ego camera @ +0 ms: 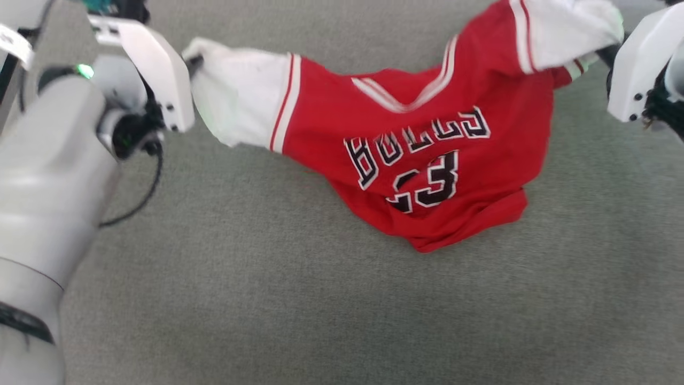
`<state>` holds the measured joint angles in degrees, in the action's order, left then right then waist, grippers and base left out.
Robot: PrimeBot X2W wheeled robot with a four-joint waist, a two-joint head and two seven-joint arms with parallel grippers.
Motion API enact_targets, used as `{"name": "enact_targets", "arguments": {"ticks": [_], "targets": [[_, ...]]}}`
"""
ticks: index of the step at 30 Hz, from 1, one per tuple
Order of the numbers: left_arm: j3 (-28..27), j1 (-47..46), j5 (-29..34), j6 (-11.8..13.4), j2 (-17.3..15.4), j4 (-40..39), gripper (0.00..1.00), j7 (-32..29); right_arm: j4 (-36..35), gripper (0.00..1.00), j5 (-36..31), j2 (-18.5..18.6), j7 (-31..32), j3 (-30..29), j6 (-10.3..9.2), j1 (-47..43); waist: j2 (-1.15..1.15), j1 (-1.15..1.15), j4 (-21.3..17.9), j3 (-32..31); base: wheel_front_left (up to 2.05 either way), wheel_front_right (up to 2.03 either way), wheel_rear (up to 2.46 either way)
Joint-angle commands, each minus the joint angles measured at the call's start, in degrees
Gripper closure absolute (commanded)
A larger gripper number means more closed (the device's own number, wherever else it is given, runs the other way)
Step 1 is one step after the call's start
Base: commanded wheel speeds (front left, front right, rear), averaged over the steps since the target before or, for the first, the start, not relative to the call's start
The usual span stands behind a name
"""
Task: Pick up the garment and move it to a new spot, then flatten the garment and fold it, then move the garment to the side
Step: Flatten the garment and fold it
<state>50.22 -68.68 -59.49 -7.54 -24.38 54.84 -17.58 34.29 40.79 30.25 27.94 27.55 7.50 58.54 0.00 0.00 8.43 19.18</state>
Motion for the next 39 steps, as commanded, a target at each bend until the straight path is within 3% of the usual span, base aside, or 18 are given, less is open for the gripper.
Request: {"name": "enact_targets", "arguments": {"ticks": [1, 20, 31, 39], "targets": [[-0.15, -1.98, 0.83, 0.29, -0.76, -0.16, 1.00, -0.11, -1.36, 1.00, 0.58, 0.57, -0.69, 0.12, -0.01, 0.86, 0.00, 0.00, -1.21, -1.52, 0.00, 0.00, 0.00], [-1.15, -14.99, 3.33, 1.35, -4.83, -3.10, 1.00, 0.13, -9.12, 1.00, 1.21, -0.04, -3.39, -3.21, -0.01, 6.33, 0.00, 0.00, -7.10, -8.00, 0.00, 0.00, 0.00], [-1.63, -19.07, 3.91, 2.12, -6.18, -4.07, 1.00, -0.52, -7.84, 1.00, -1.38, -2.46, -2.61, -5.26, -0.01, 9.61, 0.00, 0.00, -9.02, -9.29, 0.00, 0.00, 0.00], [-2.14, -23.17, 5.12, 2.50, -5.23, -3.71, 1.00, 2.64, -1.42, 1.00, -5.54, -5.54, -7.01, -5.58, -0.01, 15.35, 0.00, 0.00, -9.63, -5.12, 0.00, 0.00, 0.00]]}}
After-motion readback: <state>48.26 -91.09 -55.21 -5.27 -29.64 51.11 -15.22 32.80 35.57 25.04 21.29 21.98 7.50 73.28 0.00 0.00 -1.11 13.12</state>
